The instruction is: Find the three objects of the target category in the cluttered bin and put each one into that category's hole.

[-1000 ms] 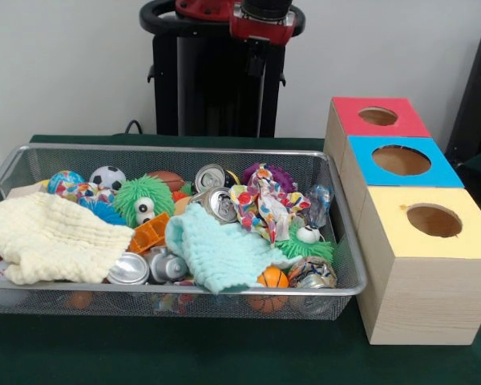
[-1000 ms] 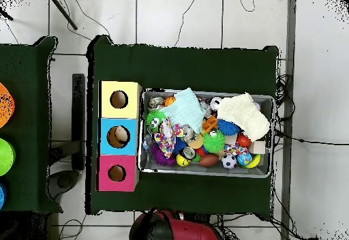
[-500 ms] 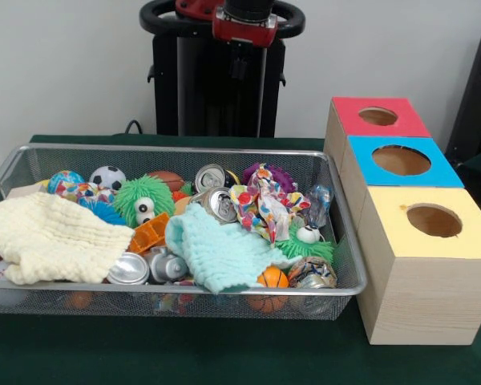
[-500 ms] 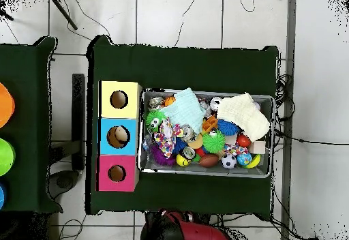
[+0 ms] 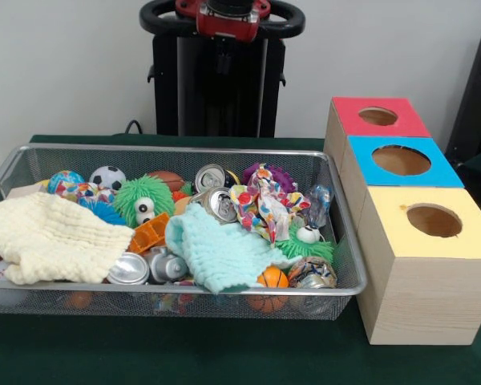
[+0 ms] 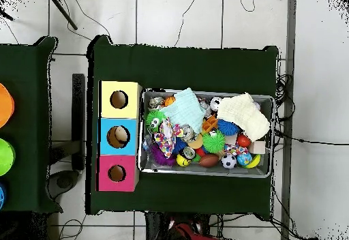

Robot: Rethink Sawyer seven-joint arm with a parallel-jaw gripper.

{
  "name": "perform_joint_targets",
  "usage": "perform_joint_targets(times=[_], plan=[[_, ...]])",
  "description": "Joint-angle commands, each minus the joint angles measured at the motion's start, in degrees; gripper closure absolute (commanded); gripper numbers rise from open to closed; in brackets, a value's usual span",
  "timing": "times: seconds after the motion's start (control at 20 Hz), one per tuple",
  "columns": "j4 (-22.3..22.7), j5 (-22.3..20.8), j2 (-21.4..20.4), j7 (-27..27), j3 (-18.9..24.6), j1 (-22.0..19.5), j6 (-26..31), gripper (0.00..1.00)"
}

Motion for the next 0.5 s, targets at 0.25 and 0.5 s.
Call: perform_joint_targets(times=[0.25,0.5], plan=[[0.8,-10.4,5.5,6.0,1.5,-4.6,-11.3,1.0],[1.3,-12.6,6.3,7.4,0.1,-3.9,-13.4,1.0]])
